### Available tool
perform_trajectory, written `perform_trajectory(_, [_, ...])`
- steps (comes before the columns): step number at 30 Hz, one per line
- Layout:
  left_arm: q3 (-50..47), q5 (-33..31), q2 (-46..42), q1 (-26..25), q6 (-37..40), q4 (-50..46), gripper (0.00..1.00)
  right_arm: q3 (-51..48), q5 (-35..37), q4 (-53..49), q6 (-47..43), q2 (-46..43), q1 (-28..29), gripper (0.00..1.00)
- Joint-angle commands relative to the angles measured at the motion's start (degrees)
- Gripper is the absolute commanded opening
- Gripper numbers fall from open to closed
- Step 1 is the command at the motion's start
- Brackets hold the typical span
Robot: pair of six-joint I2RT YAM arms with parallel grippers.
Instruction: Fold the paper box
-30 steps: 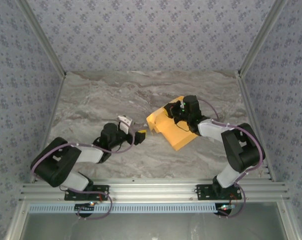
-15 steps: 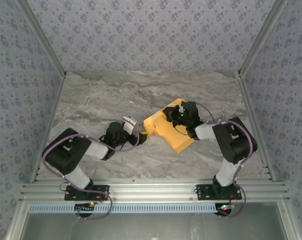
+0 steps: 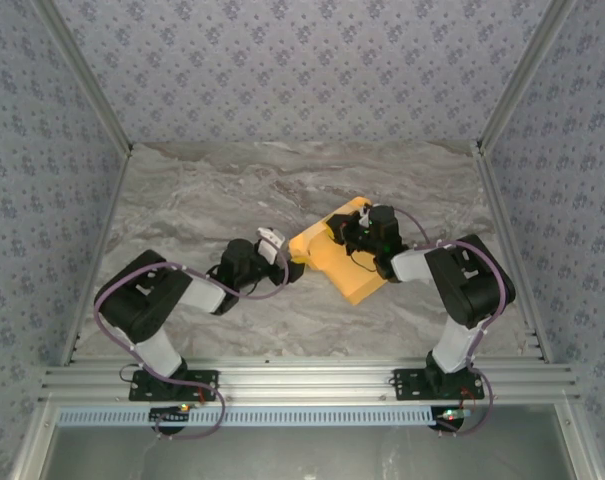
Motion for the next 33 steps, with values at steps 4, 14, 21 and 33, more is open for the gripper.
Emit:
perform_trajectory(4, [-6.61, -4.86, -8.95, -0.42, -0.75, -0.05, 0.80, -0.29, -3.45, 6.09, 0.84, -0.48, -0.26, 0.00])
perform_trajectory(14, [-10.35, -15.87, -15.44, 0.57, 3.07, -6.09, 0.83, 1.88, -8.04, 10.86, 0.83, 3.98, 0.48, 0.00])
perform_trajectory(21, [-7.26, -13.73, -7.86, 0.53, 3.78, 1.20, 0.80, 1.81, -9.75, 15.51, 0.84, 8.14, 1.82, 0.00])
perform_trajectory(33, [-1.78, -10.35, -0.96, -0.60, 3.70, 2.23, 0.72, 0.80, -9.74, 15.51, 0.92, 8.43, 1.66, 0.00])
